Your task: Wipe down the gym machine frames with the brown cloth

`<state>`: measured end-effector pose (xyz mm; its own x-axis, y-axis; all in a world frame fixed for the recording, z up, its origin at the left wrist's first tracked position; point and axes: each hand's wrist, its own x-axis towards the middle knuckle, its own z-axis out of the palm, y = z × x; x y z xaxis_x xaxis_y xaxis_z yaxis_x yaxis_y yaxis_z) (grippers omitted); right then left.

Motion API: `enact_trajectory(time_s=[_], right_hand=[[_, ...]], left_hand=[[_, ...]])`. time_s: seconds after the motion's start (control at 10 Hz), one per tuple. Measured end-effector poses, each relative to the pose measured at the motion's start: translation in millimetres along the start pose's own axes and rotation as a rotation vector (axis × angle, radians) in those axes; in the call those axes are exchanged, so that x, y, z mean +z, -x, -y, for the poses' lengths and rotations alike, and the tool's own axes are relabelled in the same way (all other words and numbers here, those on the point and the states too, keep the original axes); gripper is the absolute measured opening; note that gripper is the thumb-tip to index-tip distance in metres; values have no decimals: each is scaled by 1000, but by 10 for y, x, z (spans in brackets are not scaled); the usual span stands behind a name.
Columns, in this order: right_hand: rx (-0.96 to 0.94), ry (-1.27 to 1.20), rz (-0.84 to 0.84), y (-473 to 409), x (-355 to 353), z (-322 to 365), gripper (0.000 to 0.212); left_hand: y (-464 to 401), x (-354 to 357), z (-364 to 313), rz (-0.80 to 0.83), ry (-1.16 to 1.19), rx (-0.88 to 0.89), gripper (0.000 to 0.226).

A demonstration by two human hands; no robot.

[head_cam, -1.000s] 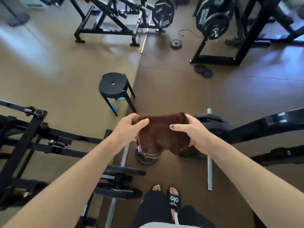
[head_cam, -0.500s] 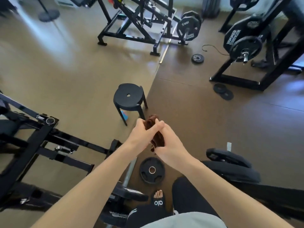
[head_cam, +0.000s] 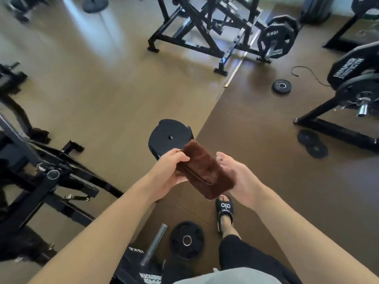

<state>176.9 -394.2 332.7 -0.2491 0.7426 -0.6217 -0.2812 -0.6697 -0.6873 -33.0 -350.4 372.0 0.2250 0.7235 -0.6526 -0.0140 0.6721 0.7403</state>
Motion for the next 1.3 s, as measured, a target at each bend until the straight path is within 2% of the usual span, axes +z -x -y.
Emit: enact_trajectory(time_s=[0.1, 0.2, 0.3, 0.4, 0.5, 0.6, 0.7, 0.9, 1.0, 1.2, 1.3], right_hand=[[161, -331, 217, -360, -288, 237, 55], [173, -286, 227, -762, -339, 574, 57], [226, -104, 48, -1156, -224, 884, 54], [232, 98, -164, -1627, -64, 1043, 46], [222, 280, -256, -2134, 111, 1101, 46], [200, 526, -274, -2672, 250, 1021, 56], [197, 667, -288, -3270, 303, 858, 69], [185, 892, -266, -4628, 301, 289, 74], [142, 1044, -201, -5207, 200, -22, 73], [49, 1251, 2, -6091, 4, -402, 72], [26, 1330, 66, -6179, -78, -332, 73]], left_hand=[[-312, 61, -257, 33, 140, -46, 17], [-633, 43, -420, -63, 204, -65, 18], [-896, -77, -475, -197, 224, -112, 15], [-1225, -299, -439, -349, 141, -174, 17], [-1572, -520, -350, -416, 127, -243, 19], [-1947, -782, -234, -411, 155, -316, 23], [-2381, -1081, -86, -410, 114, -386, 27], [-3442, -1706, 468, -487, 10, -427, 12], [-3935, -1881, 803, -517, -92, -467, 13], [-4691, -2092, 1313, -599, -294, -516, 35], [-4729, -2132, 1358, -536, -464, -593, 42]])
